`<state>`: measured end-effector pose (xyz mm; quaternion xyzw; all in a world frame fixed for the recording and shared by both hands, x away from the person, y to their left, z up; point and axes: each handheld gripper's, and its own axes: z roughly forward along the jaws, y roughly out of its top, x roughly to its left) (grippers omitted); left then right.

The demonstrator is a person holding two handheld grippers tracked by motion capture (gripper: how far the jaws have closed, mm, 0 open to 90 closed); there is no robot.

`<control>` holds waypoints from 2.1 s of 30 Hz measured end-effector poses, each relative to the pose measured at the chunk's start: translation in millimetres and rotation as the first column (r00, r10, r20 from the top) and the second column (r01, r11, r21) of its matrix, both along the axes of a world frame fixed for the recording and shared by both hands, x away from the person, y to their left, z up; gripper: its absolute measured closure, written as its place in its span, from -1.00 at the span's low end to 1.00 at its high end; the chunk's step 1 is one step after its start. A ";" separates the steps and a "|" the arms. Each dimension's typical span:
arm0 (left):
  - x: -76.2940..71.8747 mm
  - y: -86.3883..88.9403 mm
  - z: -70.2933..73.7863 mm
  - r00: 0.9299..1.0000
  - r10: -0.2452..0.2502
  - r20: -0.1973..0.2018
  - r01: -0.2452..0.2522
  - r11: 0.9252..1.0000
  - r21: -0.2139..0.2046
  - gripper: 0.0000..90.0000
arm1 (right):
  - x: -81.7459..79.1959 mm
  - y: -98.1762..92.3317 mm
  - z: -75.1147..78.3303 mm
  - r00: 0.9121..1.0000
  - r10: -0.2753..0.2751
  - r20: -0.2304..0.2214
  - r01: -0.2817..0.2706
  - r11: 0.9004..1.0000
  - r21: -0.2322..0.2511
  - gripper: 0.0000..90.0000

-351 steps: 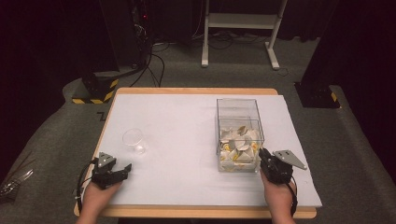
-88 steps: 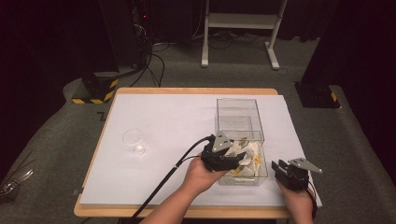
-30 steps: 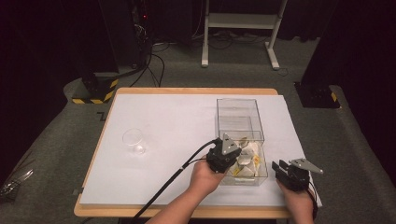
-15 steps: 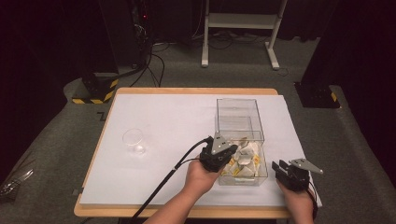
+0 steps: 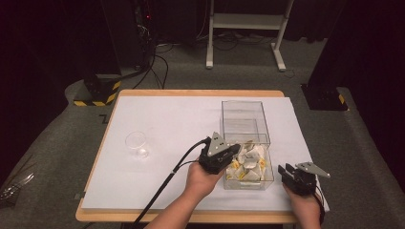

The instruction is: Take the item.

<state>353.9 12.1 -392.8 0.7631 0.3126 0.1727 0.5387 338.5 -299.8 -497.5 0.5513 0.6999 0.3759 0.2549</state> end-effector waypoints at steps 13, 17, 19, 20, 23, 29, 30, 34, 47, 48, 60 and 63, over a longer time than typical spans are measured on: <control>-1.9 5.1 18.5 0.999 0.004 0.042 -0.002 0.999 -0.054 1.00 | 0.2 0.2 -0.1 1.000 0.001 -0.002 -0.001 1.000 -0.003 0.43; -1.9 6.2 23.6 0.999 0.004 0.054 -0.001 0.998 -0.065 1.00 | 0.2 0.2 -0.2 1.000 0.001 -0.002 -0.001 1.000 -0.002 0.43; -2.1 6.3 26.5 0.998 0.007 0.060 -0.003 0.997 -0.072 1.00 | 0.3 0.2 -0.2 1.000 0.001 -0.003 -0.001 1.000 -0.003 0.43; -2.1 6.3 27.7 0.998 0.007 0.062 -0.002 0.997 -0.074 1.00 | 0.2 0.3 -0.2 1.000 0.000 -0.004 0.000 1.000 -0.002 0.43; -1.9 5.5 30.3 0.998 0.008 0.068 -0.003 0.997 -0.081 1.00 | 0.3 0.4 -0.2 1.000 -0.001 -0.005 0.001 1.000 -0.003 0.43; -1.3 4.7 35.3 0.997 0.007 0.079 0.000 0.996 -0.086 1.00 | 0.4 0.3 -0.4 1.000 0.000 -0.005 0.000 1.000 -0.004 0.43; -1.1 4.6 36.3 0.997 0.008 0.080 -0.001 0.996 -0.088 1.00 | 0.5 0.3 -0.4 1.000 0.000 -0.005 0.000 1.000 -0.004 0.43; -0.6 5.6 39.8 0.996 0.011 0.088 -0.003 0.996 -0.093 1.00 | 0.5 0.0 -0.4 1.000 0.002 -0.004 -0.002 1.000 -0.004 0.43; -0.8 8.3 51.5 0.993 0.016 0.113 -0.003 0.994 -0.112 1.00 | 0.4 0.4 -0.4 1.000 0.000 -0.005 0.000 1.000 -0.005 0.43; -0.7 8.3 51.9 0.993 0.016 0.116 -0.003 0.994 -0.110 1.00 | 0.4 0.4 -0.4 1.000 0.000 -0.005 0.000 1.000 -0.005 0.43; -0.8 10.0 56.3 0.992 0.019 0.126 -0.003 0.992 -0.127 1.00 | 0.4 0.3 -0.4 1.000 0.000 -0.005 0.000 1.000 -0.004 0.43; -1.4 11.7 58.5 0.991 0.021 0.134 -0.003 0.991 -0.133 1.00 | 0.4 0.4 -0.5 1.000 0.000 -0.005 0.000 1.000 -0.005 0.43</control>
